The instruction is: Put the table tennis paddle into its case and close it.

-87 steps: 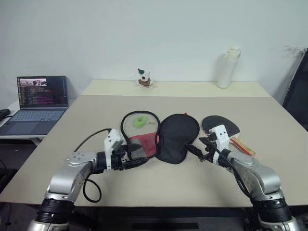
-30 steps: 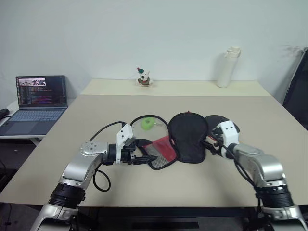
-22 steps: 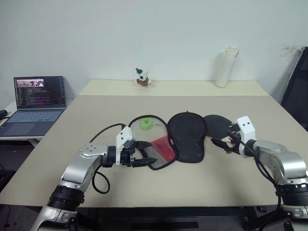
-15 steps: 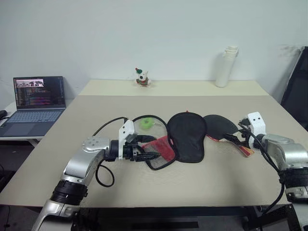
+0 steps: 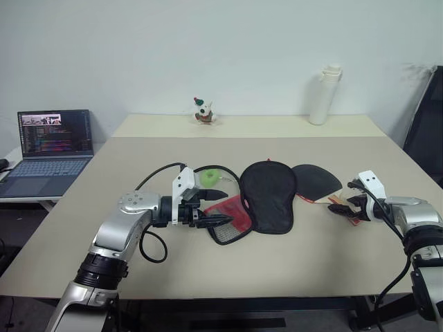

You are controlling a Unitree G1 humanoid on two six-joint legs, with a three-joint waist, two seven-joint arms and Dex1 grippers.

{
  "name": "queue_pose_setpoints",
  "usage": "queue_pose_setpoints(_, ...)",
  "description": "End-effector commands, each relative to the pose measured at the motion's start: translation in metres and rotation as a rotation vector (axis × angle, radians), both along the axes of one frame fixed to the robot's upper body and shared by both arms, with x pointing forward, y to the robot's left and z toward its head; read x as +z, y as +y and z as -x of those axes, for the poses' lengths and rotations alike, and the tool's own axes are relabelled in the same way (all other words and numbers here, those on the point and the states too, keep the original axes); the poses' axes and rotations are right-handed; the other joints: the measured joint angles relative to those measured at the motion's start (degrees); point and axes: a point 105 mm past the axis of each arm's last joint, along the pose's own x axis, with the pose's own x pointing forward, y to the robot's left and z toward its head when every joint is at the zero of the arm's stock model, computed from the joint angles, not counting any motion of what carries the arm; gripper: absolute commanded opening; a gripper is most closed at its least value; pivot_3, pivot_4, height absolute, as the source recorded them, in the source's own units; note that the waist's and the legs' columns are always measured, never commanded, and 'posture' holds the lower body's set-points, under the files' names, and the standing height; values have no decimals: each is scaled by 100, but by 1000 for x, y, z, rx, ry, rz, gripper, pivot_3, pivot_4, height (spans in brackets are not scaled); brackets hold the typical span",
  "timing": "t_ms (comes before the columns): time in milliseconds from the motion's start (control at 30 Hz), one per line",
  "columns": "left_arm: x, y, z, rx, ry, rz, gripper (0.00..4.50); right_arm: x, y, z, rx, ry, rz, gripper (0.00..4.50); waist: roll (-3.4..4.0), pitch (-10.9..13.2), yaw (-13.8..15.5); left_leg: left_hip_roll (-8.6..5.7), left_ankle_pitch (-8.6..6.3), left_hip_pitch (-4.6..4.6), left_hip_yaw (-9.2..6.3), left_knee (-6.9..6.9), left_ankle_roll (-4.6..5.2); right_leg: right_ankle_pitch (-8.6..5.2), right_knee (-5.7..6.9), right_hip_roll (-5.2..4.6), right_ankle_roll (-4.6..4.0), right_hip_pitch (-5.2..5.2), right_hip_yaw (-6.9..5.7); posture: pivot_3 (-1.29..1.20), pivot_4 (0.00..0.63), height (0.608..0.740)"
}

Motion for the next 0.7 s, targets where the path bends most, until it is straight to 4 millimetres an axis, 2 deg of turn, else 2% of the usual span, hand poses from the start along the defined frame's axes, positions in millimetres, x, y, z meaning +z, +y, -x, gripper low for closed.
queue_pose_setpoints(33,12,0,2,-12,-58,5,3689,1,-4,-4,-32,-27,19,4480,0,0,-1,0,0,0,0,0,0,0,1,0,0,0,0,0,150,740)
queue_pose_setpoints(100,11,0,1,-13,-58,4,3689,0,-5,-6,-57,-40,26,4480,0,0,-9,0,0,3,1,3,0,1,2,0,1,2,2,0,150,740)
queue_pose_setpoints(200,11,-1,1,-15,-59,2,3689,-4,-5,-8,-76,-51,51,3897,0,0,-32,-1,1,8,5,7,-1,5,3,-2,8,7,8,0,150,740)
queue_pose_setpoints(467,7,0,1,-16,-59,-9,3689,-8,-2,-9,-102,-76,107,1193,-2,-1,-88,-4,1,28,11,8,-1,16,4,-3,27,17,39,0,150,740)
queue_pose_setpoints(567,6,1,1,-7,-57,-10,3689,-1,-10,-11,-155,-112,122,1069,-2,-1,-87,-9,1,36,15,9,-1,20,3,-7,39,21,77,0,150,740)
queue_pose_setpoints(667,5,8,0,32,-60,-7,3689,15,-23,-12,-224,-163,128,1069,-2,-1,-81,-17,1,36,25,9,-1,25,-5,-12,50,21,94,0,150,740)
queue_pose_setpoints(700,4,12,0,56,-57,0,3689,26,-28,-12,-251,-197,126,1069,-2,-1,-80,-18,0,34,28,8,-1,27,-6,-14,49,19,98,0,150,740)
